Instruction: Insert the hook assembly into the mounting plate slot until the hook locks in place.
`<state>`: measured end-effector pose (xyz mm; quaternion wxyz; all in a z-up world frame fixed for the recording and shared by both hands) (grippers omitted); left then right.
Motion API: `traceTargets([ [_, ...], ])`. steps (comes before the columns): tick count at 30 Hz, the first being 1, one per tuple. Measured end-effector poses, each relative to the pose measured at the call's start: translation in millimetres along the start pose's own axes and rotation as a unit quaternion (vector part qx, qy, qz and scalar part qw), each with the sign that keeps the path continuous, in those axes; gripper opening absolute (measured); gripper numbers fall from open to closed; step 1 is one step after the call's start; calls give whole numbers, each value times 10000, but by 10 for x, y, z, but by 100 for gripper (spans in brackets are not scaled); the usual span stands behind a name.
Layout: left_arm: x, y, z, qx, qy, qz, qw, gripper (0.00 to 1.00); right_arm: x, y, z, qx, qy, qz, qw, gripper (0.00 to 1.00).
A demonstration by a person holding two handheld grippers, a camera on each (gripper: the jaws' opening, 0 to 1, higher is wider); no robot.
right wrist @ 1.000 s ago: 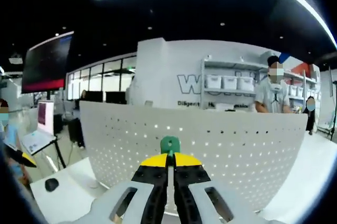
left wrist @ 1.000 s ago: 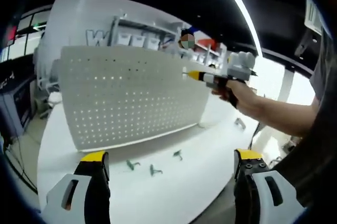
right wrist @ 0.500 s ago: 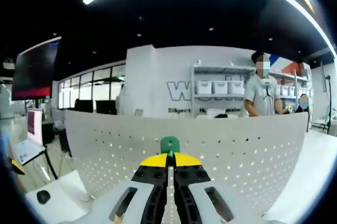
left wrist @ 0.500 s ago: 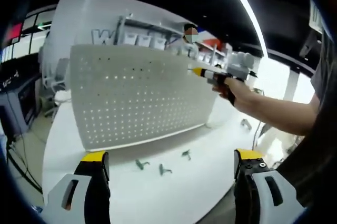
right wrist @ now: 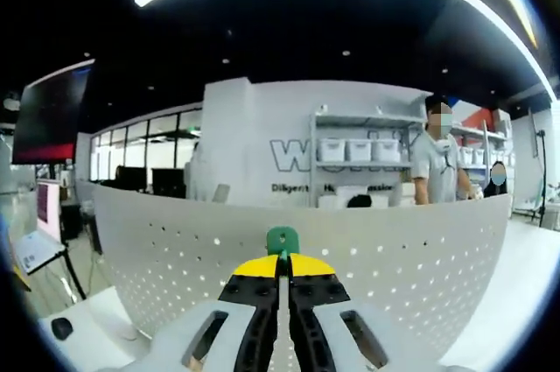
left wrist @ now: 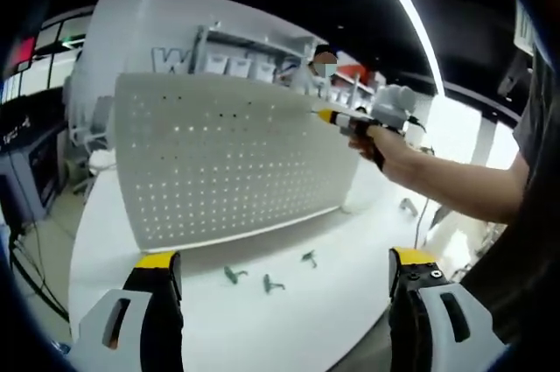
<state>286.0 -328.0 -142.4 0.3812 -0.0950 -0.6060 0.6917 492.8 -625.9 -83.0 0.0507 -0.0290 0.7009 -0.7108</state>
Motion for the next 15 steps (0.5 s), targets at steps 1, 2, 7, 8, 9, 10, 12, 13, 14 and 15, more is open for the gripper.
traceTargets([
  [1, 1, -7, 5, 3, -2, 8, 10000, 100, -5, -4, -1, 5, 5, 15, 10000, 0],
  [2, 1, -11, 10, -3, 0, 12, 10000, 100, -12, -7, -3, 18, 12, 30, 10000, 0],
  [7, 7, -9, 7, -16, -23, -2, 10000, 100, -5, -11, -5, -70, 117, 81, 9999, 0],
  [8, 11, -8, 8, -1, -37, 12, 10000, 100, -6, 8, -12, -3, 138, 74, 9999, 0],
  [9, 14, -7, 9, 5, -43, 17, 10000, 100, -11, 23, -11, 3, 141, 56, 9999, 0],
  [10, 18, -6, 13, 7, -46, 20, 10000, 100, -20, 42, -6, -18, 136, 38, 9999, 0],
  [12, 26, 4, 20, 11, -47, 9, 10000, 100, -19, 71, 2, 2, 150, 15, 9999, 0],
  [13, 30, 14, 22, 23, -45, -2, 10000, 100, -20, 86, 6, -13, 142, -1, 9999, 0],
  [14, 33, 20, 24, 32, -49, -6, 10000, 100, -20, 98, 5, -22, 138, -8, 9999, 0],
  [15, 37, 26, 21, 44, -60, -9, 10000, 100, -16, 110, 3, -14, 149, -14, 9999, 0],
])
Point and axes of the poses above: the point that each gripper's makers call its tool centre point, and the gripper's own axes: x roughly backward along the fingers, z roughly to its right, y roughly out of its underside, the point moved 8 cm from there along x, roughly backward along the fingers, and after that the axes turned 4 degrees about y, right-handed, at the moved point
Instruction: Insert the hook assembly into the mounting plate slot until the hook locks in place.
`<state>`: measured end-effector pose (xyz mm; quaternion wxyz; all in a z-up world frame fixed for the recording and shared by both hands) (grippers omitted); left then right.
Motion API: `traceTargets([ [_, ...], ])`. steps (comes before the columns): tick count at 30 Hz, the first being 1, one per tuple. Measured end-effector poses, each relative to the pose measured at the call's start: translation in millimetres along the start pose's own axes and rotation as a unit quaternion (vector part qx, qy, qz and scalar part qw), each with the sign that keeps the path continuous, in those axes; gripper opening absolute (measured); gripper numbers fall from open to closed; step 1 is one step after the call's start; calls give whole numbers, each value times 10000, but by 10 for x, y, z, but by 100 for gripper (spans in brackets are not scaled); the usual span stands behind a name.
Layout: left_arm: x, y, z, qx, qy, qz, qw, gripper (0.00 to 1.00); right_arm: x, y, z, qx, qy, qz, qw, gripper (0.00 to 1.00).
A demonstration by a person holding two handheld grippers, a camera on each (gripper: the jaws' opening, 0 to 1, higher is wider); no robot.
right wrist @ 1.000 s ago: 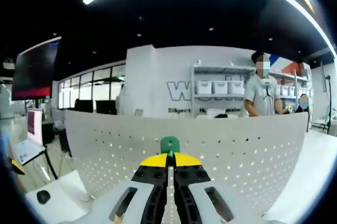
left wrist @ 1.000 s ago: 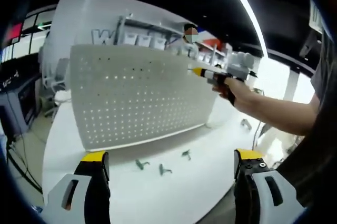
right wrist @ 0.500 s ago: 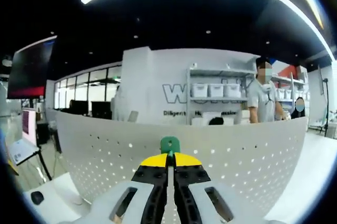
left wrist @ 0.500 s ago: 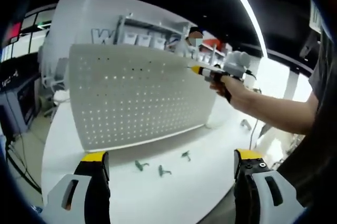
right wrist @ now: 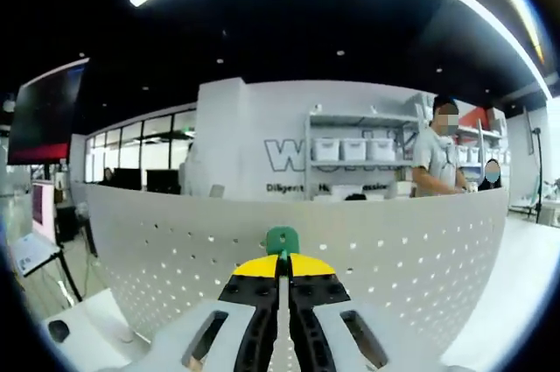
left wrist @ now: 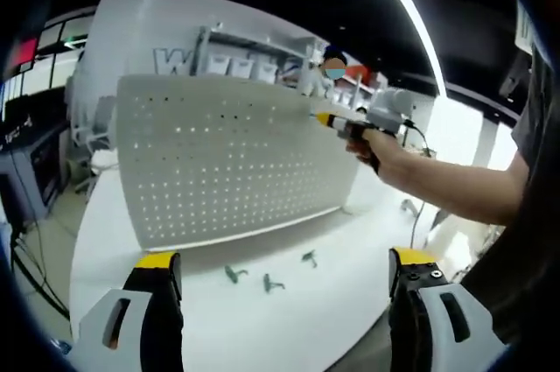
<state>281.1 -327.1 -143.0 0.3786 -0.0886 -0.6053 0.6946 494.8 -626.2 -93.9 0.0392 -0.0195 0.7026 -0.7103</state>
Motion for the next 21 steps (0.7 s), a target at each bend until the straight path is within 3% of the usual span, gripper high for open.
traceTargets([
  [21, -8, 30, -29, 56, -31, -51, 10000, 100, -65, 72, 33, -121, 165, 3, 9998, 0],
])
Point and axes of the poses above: the point that each gripper's makers call its tool centre point, and the gripper's own axes: x roughly backward along the fingers, z roughly to its right, y roughly out of its underside, the point moved 8 cm from there along x, roughly backward along the fingers, and after that the axes turned 4 degrees about y, right-handed, at the moved point
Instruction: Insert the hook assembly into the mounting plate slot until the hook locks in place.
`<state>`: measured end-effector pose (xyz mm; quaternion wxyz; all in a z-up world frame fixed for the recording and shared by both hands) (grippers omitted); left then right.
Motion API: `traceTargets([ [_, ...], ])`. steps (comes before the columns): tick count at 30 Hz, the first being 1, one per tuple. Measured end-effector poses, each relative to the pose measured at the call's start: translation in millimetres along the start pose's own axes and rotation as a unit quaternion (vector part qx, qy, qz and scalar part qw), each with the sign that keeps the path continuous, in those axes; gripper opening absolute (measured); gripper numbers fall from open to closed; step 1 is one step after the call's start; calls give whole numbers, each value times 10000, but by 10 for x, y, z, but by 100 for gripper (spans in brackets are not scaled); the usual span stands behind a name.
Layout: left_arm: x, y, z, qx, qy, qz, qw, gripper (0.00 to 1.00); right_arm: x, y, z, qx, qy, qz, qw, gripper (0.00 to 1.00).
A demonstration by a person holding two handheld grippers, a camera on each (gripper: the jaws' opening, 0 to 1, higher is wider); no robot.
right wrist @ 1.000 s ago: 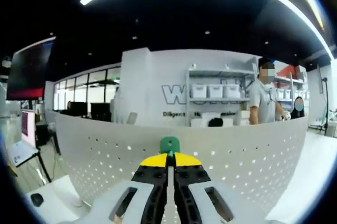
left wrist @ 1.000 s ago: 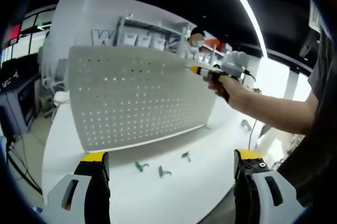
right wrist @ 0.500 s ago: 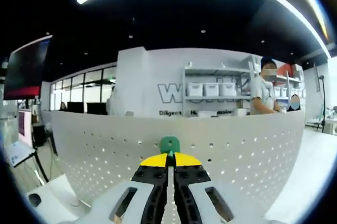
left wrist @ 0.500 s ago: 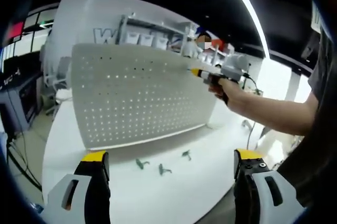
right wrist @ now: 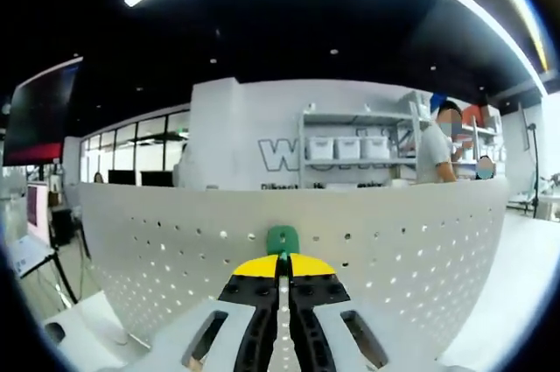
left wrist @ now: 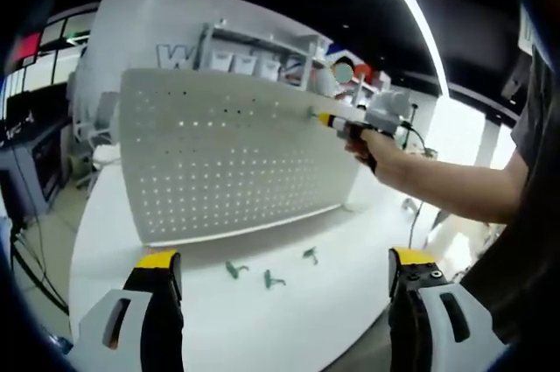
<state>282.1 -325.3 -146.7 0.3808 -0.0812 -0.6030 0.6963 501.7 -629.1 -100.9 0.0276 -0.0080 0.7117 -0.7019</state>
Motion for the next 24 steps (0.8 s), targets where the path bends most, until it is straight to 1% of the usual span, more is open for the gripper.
traceTargets([
  [2, 0, -1, -8, 15, -4, 1, 10000, 100, -2, -15, -2, -1, 5, 51, 10000, 0],
  [7, -8, 9, -23, 32, -5, -27, 10000, 99, -21, 9, -6, 34, 19, 43, 10000, 0],
  [10, -13, 8, -28, 45, -7, -23, 10000, 99, -28, 48, -21, 118, 35, 62, 9999, 0],
  [12, -15, 10, -32, 49, -9, -33, 10000, 99, -39, 78, -21, 73, 52, 24, 10000, 0],
  [13, -15, 11, -34, 47, -10, -36, 10000, 99, -38, 67, -24, 78, 51, 71, 9999, 0],
  [17, -11, 16, -54, 79, -29, -28, 10000, 99, -53, 55, -22, 106, 85, 66, 9999, 0],
  [21, -24, 30, -52, 86, -18, -50, 9999, 99, -51, 48, -20, 167, 82, 41, 9998, 1],
  [24, -35, 31, -39, 77, 0, -53, 10000, 99, -54, 14, -11, 28, 83, -103, 9999, 1],
])
Point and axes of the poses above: the point that each gripper's makers call its tool centre point, and the gripper's own axes: x roughly backward along the fingers, z roughly to its right, y roughly out of its underside, the point moved 8 cm from there along x, roughly backward along the fingers, and after that the axes turned 4 degrees about y, right-handed, at the moved point
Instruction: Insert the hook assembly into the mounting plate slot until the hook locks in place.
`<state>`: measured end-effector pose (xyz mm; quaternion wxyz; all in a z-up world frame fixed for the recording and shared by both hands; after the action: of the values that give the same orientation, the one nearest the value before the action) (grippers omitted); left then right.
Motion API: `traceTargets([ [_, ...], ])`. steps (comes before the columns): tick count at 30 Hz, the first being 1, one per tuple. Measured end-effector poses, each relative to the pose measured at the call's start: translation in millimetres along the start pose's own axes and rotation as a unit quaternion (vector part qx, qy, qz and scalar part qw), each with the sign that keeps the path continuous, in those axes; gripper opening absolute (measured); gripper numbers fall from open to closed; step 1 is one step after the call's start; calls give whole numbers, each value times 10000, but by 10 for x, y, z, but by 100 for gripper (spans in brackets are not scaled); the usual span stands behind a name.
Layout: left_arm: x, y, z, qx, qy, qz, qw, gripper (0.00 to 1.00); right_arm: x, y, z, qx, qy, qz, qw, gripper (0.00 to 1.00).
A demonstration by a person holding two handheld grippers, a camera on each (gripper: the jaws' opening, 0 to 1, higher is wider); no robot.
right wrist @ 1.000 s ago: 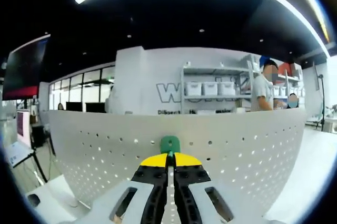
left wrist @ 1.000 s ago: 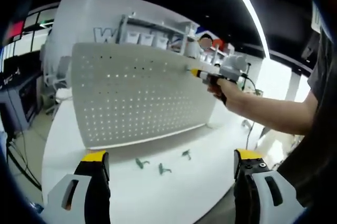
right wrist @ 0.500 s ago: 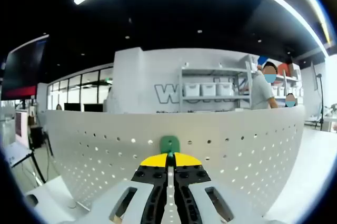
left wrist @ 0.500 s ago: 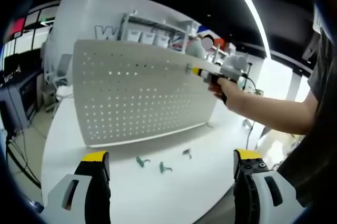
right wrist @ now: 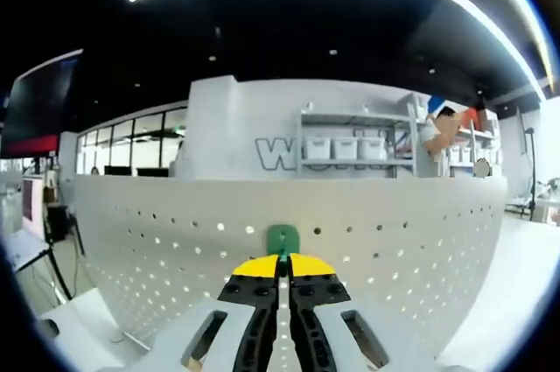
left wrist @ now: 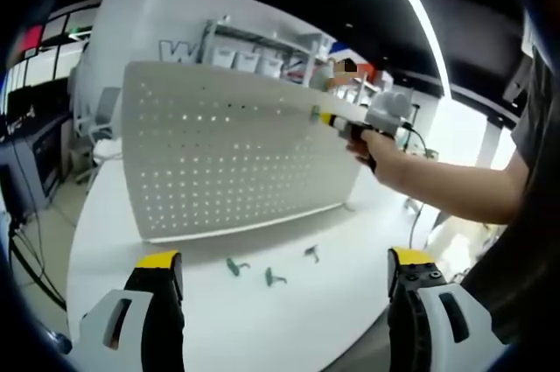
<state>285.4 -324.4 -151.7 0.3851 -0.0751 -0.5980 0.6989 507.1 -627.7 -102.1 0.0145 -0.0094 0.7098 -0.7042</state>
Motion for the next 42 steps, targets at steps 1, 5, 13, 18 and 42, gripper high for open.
traceTargets([
  [1, -3, -2, 4, -2, 7, 1, 10000, 99, -2, -10, 4, 27, 13, 19, 10000, 1],
  [5, 3, -9, 6, -10, 14, 12, 10000, 99, -31, -68, -1, 183, 113, 59, 9998, 8],
  [13, 35, 9, 20, 4, -13, 43, 10000, 99, -59, -124, -6, 179, 2, 6, 9998, 8],
  [18, 45, 5, 40, -2, -10, 64, 10000, 98, -26, -206, 8, 106, -45, 140, 9998, 8],
  [42, 70, 8, 228, -124, 117, 97, 9998, 97, 470, -193, 171, 106, -216, -2, 9997, 12],
])
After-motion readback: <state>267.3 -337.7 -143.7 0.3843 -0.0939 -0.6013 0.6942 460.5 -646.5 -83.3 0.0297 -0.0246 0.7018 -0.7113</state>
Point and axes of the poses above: the point that each gripper's makers call its tool centre point, and the gripper's own axes: x roughly backward along the fingers, z roughly to its right, y roughly out of its underside, the point moved 8 cm from there along x, roughly backward along the fingers, and after that the axes turned 4 degrees about y, right-handed, at the moved point
